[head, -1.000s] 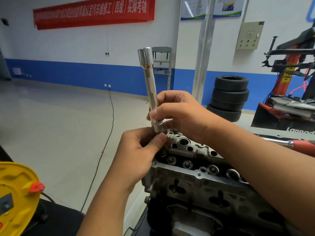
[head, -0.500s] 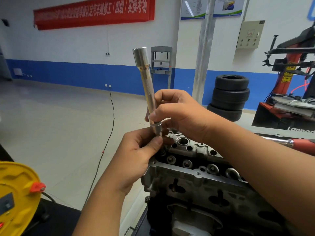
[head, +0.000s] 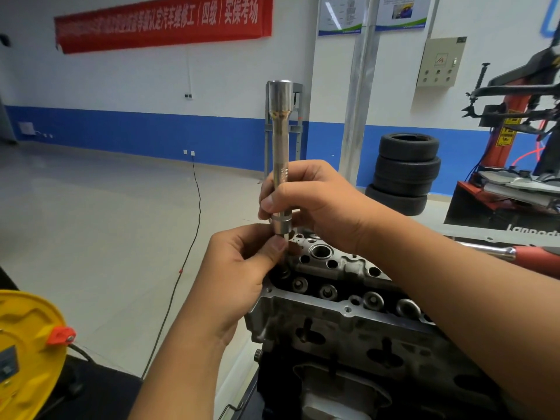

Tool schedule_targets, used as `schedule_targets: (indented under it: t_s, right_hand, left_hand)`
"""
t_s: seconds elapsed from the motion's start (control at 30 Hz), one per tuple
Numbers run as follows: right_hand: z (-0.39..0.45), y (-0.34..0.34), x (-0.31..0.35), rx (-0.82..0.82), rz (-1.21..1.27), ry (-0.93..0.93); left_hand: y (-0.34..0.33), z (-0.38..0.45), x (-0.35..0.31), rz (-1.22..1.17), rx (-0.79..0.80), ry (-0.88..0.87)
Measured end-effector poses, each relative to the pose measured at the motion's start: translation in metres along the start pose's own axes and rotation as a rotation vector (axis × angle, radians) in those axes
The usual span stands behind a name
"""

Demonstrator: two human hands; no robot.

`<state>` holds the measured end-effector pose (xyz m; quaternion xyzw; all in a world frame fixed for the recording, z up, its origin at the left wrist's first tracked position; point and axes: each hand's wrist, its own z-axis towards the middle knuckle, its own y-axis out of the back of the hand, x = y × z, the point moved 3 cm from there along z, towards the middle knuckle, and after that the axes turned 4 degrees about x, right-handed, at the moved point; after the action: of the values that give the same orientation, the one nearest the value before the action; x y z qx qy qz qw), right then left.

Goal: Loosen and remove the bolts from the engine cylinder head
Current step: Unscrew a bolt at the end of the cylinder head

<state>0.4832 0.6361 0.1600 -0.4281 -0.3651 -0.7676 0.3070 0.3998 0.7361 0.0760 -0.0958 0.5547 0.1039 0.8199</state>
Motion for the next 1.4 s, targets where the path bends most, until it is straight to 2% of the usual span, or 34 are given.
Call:
schedule_targets:
  t_s: [0.2, 0.33, 0.4, 0.6, 0.77, 1.0, 1.07, 1.17, 1.2, 1.4]
  right_hand:
    - [0.0001, 0.0002, -0.0003, 0.010, 0.023, -0.008]
    - [0.0000, 0.0020, -0.0005, -0.002, 0.000, -0.014]
    - [-0.0003, 0.0018, -0.0006, 0.000, -0.012, -0.013]
    - [0.0001, 0.0009, -0.0005, 0.013, 0.001, -0.011]
    - [-0.0010, 0.0014, -0.0007, -0.014, 0.009, -0.018]
    - [-0.0030, 0.0028, 0.0007, -0.058, 0.091, 0.014]
    - [-0.0028, 0.0032, 0.0011, -0.051, 0.093, 0.006]
    - [-0.0028, 0.0031, 0.0013, -0.035, 0.103, 0.002]
    - [-0.0030, 0.0031, 0.0012, -0.029, 0.111, 0.000]
    - [-0.0033, 0.0051, -0.0001, -0.026, 0.146, -0.034]
  left_hand:
    - [-0.0008, 0.0017, -0.0028, 0.043, -0.157, -0.059]
    - [-0.0005, -0.0003, -0.0027, 0.012, -0.020, -0.045]
    - [0.0001, 0.0000, -0.0016, 0.036, -0.006, -0.031]
    - [0.0004, 0.0010, -0.0033, 0.099, -0.210, -0.061]
    - [-0.0030, -0.0007, -0.0061, 0.062, -0.033, -0.067]
    - [-0.0002, 0.0004, -0.0052, 0.123, -0.203, -0.064]
    - [0.0010, 0.0003, -0.0050, 0.107, -0.168, -0.067]
    - [0.0000, -0.0008, -0.0032, 0.112, -0.006, -0.024]
    - [0.0007, 0.0001, -0.0019, 0.138, 0.004, -0.024]
    - [-0.0012, 0.0014, 0.0003, 0.116, -0.123, -0.026]
